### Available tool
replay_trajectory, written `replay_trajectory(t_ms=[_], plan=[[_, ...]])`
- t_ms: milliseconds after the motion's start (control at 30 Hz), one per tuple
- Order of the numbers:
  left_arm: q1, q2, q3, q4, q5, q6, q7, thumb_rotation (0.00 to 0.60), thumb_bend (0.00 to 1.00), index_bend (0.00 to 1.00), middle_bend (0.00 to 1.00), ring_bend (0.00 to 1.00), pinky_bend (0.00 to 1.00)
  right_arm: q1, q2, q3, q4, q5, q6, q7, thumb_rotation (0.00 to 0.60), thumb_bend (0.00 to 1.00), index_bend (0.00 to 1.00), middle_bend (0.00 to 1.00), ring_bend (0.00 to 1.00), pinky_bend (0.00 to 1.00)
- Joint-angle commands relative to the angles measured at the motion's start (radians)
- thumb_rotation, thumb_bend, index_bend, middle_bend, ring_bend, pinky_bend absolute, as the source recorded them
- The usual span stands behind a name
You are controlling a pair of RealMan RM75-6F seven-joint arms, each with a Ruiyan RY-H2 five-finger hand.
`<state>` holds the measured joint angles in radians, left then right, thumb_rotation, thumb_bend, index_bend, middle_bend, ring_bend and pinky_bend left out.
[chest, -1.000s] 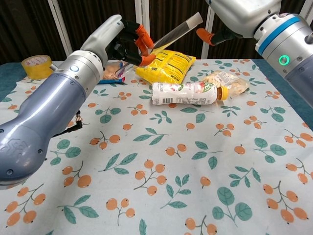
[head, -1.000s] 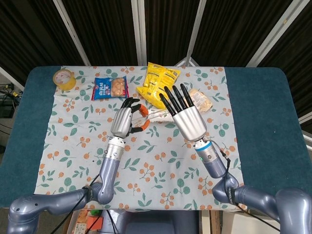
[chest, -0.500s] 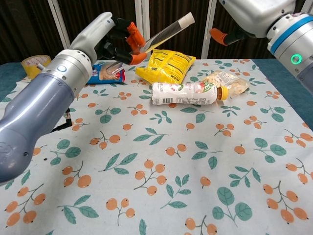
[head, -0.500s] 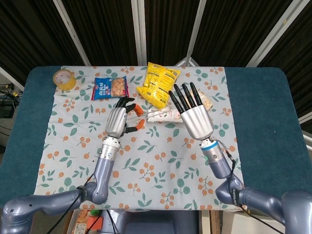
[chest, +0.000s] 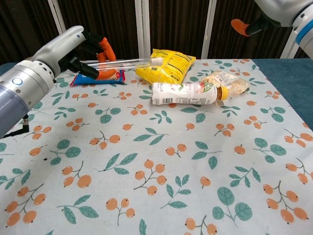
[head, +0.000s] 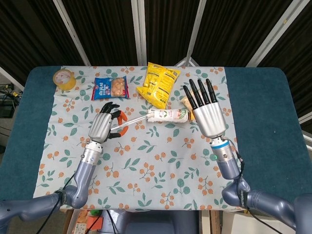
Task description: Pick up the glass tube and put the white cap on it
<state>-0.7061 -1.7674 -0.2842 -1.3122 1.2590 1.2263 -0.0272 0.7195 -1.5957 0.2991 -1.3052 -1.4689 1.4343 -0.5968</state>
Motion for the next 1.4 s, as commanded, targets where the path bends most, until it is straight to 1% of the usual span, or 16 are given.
replay_trajectory(t_ms=[33, 200, 333, 600, 833, 933, 1000, 1067, 1200, 1267, 1400], plan=[[0.014, 0.007, 0.031, -0.007, 0.015, -0.013, 0.008, 0.600, 0.73, 0.68, 0.66, 0.21, 0.11, -0.002, 0.010, 0.007, -0.020, 0.004, 0.003, -0.010, 0.600, 0.42, 0.00, 0.00, 0.00, 0.00], [0.022, -0.017, 0.066, 0.007, 0.031, -0.023, 0.024, 0.600, 0.73, 0.68, 0.66, 0.21, 0.11, -0.004, 0.021, 0.009, -0.051, 0.003, 0.003, -0.025, 0.600, 0.42, 0.00, 0.00, 0.00, 0.00], [0.024, -0.054, 0.076, 0.034, 0.026, -0.032, 0.027, 0.600, 0.73, 0.69, 0.66, 0.21, 0.11, -0.009, 0.028, 0.011, -0.067, 0.009, 0.002, -0.029, 0.600, 0.42, 0.00, 0.00, 0.00, 0.00], [0.012, -0.137, 0.104, 0.124, 0.035, -0.076, 0.039, 0.600, 0.73, 0.68, 0.65, 0.21, 0.11, -0.017, 0.041, 0.013, -0.088, 0.018, 0.001, -0.037, 0.600, 0.42, 0.00, 0.00, 0.00, 0.00], [0.016, -0.172, 0.129, 0.170, 0.037, -0.114, 0.049, 0.600, 0.70, 0.67, 0.62, 0.21, 0.11, -0.024, 0.047, 0.008, -0.097, 0.022, -0.001, -0.042, 0.600, 0.42, 0.00, 0.00, 0.00, 0.00], [0.022, -0.174, 0.134, 0.178, 0.033, -0.124, 0.052, 0.600, 0.62, 0.63, 0.59, 0.20, 0.10, -0.029, 0.048, 0.003, -0.099, 0.024, -0.002, -0.043, 0.600, 0.42, 0.00, 0.00, 0.00, 0.00], [0.027, -0.169, 0.133, 0.176, 0.026, -0.130, 0.064, 0.600, 0.52, 0.60, 0.56, 0.20, 0.08, -0.032, 0.049, 0.001, -0.100, 0.024, -0.002, -0.041, 0.600, 0.42, 0.00, 0.00, 0.00, 0.00], [0.030, -0.160, 0.129, 0.169, 0.024, -0.131, 0.073, 0.600, 0.44, 0.58, 0.53, 0.19, 0.06, -0.033, 0.050, 0.001, -0.102, 0.025, -0.002, -0.041, 0.600, 0.42, 0.00, 0.00, 0.00, 0.00], [0.036, -0.129, 0.114, 0.142, 0.017, -0.127, 0.091, 0.600, 0.30, 0.53, 0.47, 0.17, 0.04, -0.036, 0.050, 0.000, -0.108, 0.025, -0.002, -0.041, 0.600, 0.42, 0.00, 0.00, 0.00, 0.00], [0.040, -0.114, 0.108, 0.125, 0.007, -0.128, 0.105, 0.600, 0.27, 0.52, 0.45, 0.16, 0.03, -0.038, 0.049, -0.002, -0.112, 0.025, -0.001, -0.041, 0.600, 0.42, 0.00, 0.00, 0.00, 0.00], [0.051, -0.077, 0.099, 0.081, -0.015, -0.133, 0.139, 0.600, 0.25, 0.49, 0.39, 0.14, 0.02, -0.042, 0.051, -0.010, -0.120, 0.017, 0.002, -0.046, 0.600, 0.42, 0.00, 0.00, 0.00, 0.00]])
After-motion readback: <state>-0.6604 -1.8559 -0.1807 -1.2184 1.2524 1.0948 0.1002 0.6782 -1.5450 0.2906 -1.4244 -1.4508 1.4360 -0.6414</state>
